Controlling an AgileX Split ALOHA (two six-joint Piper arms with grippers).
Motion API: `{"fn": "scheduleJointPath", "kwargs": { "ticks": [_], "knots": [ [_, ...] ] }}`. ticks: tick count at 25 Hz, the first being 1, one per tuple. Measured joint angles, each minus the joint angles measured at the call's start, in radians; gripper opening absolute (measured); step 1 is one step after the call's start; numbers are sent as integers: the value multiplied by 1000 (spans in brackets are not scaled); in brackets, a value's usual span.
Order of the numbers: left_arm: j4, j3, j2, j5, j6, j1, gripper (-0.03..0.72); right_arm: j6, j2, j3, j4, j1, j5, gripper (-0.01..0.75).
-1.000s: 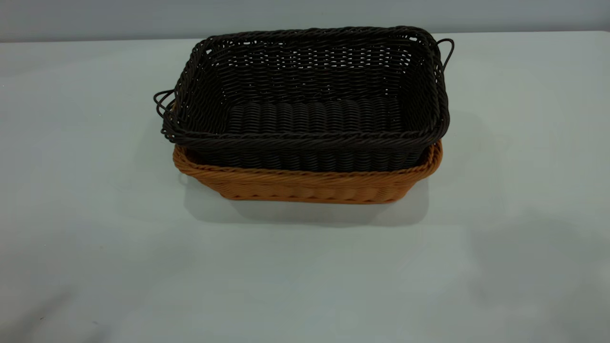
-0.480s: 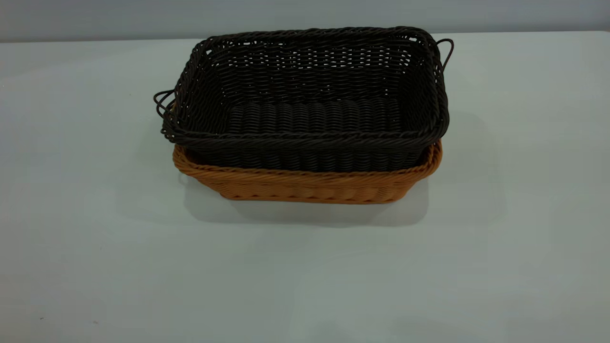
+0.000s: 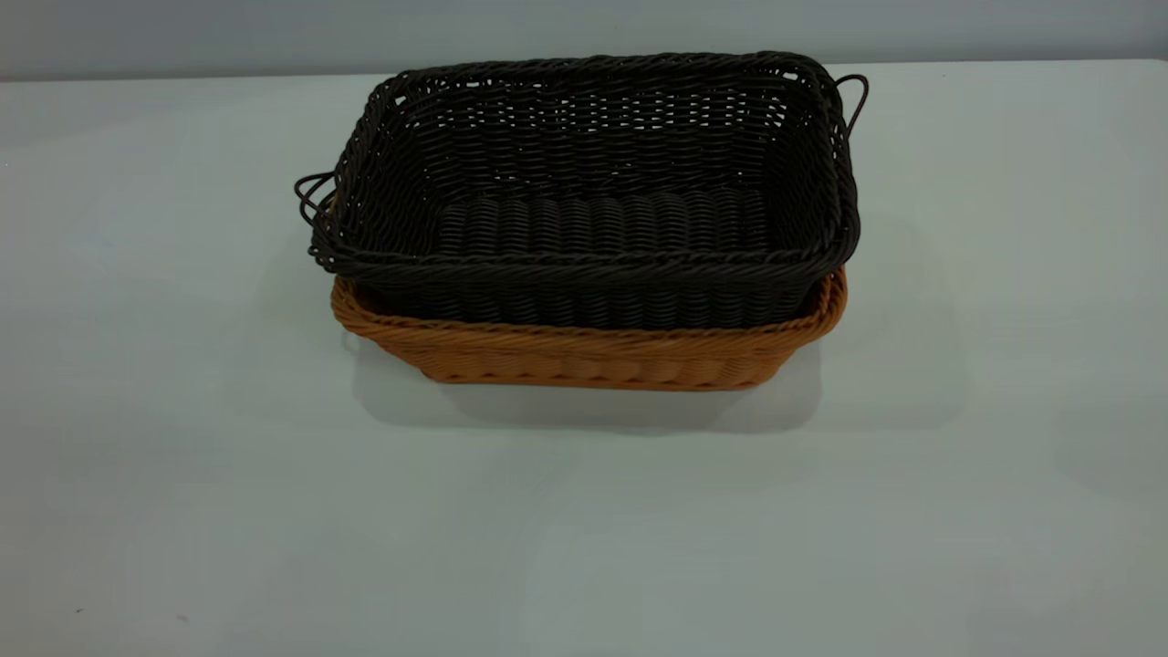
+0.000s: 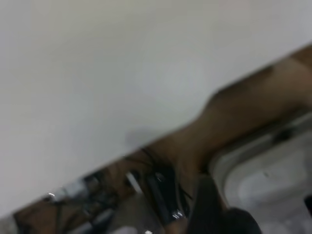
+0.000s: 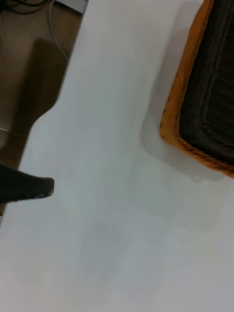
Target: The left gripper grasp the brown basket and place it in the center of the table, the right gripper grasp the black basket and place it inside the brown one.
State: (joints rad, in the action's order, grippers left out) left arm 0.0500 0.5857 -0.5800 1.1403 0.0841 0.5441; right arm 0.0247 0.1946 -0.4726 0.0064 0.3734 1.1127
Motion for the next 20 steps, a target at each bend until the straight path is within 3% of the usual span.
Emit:
{"fn": "scheduleJointPath", "kwargs": {
  "ticks": [3, 15, 17, 20],
  "knots": [
    [-56, -89, 49, -33, -32, 0, 492, 0, 0, 0, 6, 0, -1, 554],
    [-67, -97, 269, -55, -84, 0, 492, 0, -8, 0, 7, 0, -1, 553],
    [-67, -97, 300, -54, -84, 0, 492, 0, -35, 0, 10, -31, -2, 553],
    [-67, -97, 338, -53, -84, 0, 492, 0, -105, 0, 13, -146, -2, 553]
  ]
}}
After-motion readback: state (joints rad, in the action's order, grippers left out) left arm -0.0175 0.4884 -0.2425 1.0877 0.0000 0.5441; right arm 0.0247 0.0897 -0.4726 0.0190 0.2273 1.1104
